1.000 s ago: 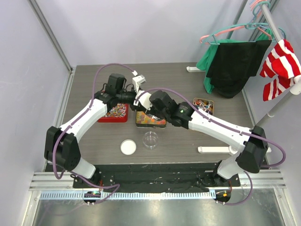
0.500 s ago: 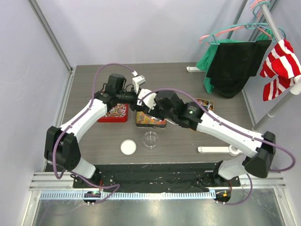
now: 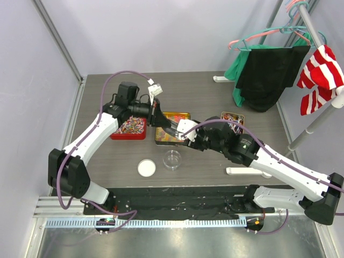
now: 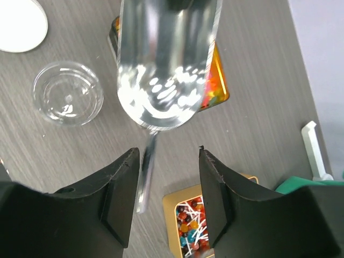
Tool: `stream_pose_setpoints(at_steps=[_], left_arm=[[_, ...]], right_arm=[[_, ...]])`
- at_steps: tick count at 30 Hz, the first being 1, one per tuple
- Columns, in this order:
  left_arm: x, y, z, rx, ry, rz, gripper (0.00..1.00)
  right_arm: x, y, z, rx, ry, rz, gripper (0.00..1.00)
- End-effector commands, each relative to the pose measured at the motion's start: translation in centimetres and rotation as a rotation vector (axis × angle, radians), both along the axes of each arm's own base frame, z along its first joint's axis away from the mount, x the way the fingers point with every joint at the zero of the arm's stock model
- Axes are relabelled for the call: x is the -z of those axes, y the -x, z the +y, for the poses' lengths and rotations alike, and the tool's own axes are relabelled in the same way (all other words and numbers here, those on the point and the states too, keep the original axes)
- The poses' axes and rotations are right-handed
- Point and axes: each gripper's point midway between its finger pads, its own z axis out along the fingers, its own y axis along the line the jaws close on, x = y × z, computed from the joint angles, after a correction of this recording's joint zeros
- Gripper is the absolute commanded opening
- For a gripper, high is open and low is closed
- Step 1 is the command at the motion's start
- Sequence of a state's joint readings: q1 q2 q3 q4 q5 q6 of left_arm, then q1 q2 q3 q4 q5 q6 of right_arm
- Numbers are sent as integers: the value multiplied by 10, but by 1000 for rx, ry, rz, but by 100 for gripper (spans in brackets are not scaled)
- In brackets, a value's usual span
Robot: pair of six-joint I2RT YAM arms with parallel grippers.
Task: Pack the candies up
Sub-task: Adjust the spatula.
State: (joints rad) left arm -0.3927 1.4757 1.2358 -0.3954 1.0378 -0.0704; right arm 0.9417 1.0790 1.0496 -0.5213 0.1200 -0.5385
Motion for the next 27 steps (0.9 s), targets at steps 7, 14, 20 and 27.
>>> stream_pose_setpoints(at_steps=[7, 14, 20, 27], left_arm=[[-33, -6, 2, 8, 101, -3, 0], [-25, -9, 1, -11, 95, 16, 0], [-20, -13, 0, -18, 91, 25, 0], [-11, -16, 0, -32, 78, 30, 0]], right_arm=[[-2, -8, 9, 10, -95, -63, 44], [-11, -21, 15, 60, -128, -89, 32], [-18, -25, 20, 61, -135, -96, 31], [-27, -25, 28, 50, -163, -91, 27]])
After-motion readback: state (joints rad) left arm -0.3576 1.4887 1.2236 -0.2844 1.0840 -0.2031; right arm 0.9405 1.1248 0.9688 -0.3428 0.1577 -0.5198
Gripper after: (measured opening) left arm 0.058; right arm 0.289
